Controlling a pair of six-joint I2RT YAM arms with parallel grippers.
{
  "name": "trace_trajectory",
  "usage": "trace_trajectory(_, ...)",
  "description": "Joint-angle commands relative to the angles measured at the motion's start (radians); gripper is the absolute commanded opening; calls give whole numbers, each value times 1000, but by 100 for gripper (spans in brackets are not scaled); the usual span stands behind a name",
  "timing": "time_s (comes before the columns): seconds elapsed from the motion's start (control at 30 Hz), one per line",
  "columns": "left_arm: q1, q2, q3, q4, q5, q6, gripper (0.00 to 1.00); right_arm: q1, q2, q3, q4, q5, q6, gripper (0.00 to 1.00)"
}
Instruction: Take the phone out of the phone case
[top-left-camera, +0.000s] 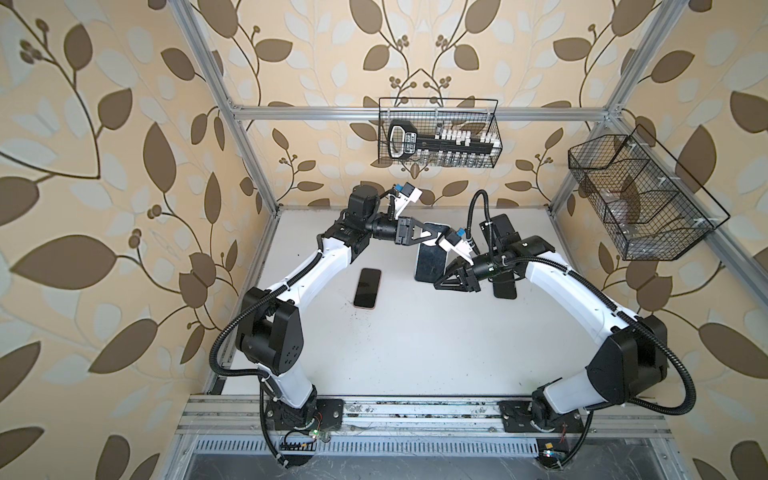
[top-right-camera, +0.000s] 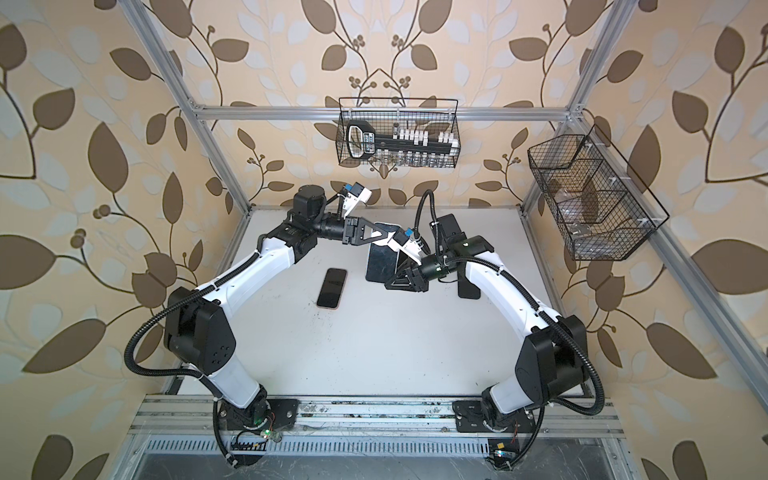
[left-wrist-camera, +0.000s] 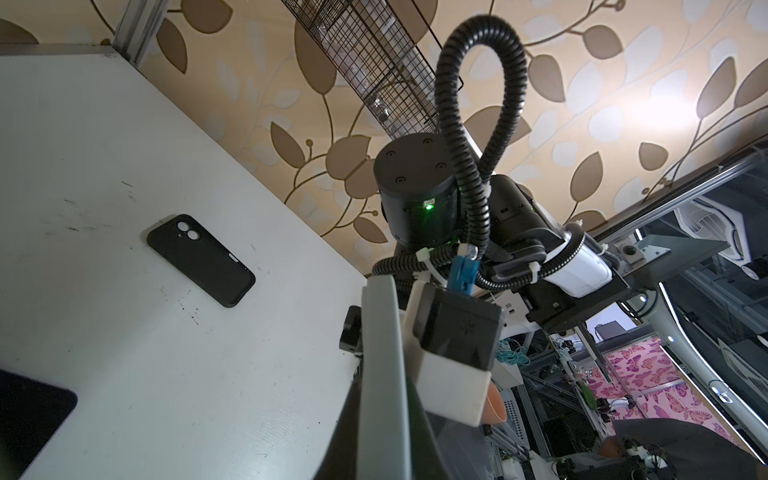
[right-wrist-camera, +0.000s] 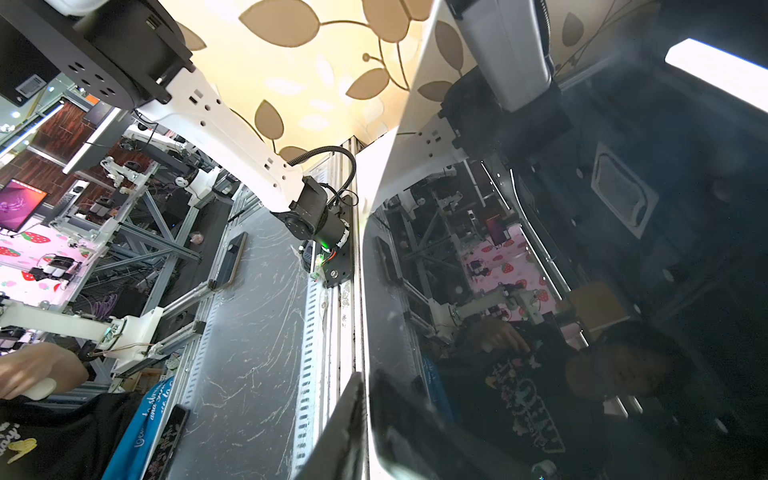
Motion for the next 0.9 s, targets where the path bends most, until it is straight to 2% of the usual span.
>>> trace_trajectory(0.0, 6, -24, 40, 21, 36, 9, 0, 4, -22, 32, -11, -46, -42, 17)
trace_trajectory(0.1, 5, -23, 42, 16, 42, 13, 0, 8, -23, 32, -13, -53, -43, 10)
trace_trajectory(0.33, 6, -14, 48, -36, 50, 45, 0, 53, -52, 26, 16, -9, -25, 0)
trace_trajectory(0.57, 6, 4, 49, -76, 44, 45, 0, 152, -93, 30, 109, 94, 22, 0)
trace_trajectory(0.87, 6, 39, 57, -108, 60, 39, 0, 246, -76, 126, 105, 161, -21, 0)
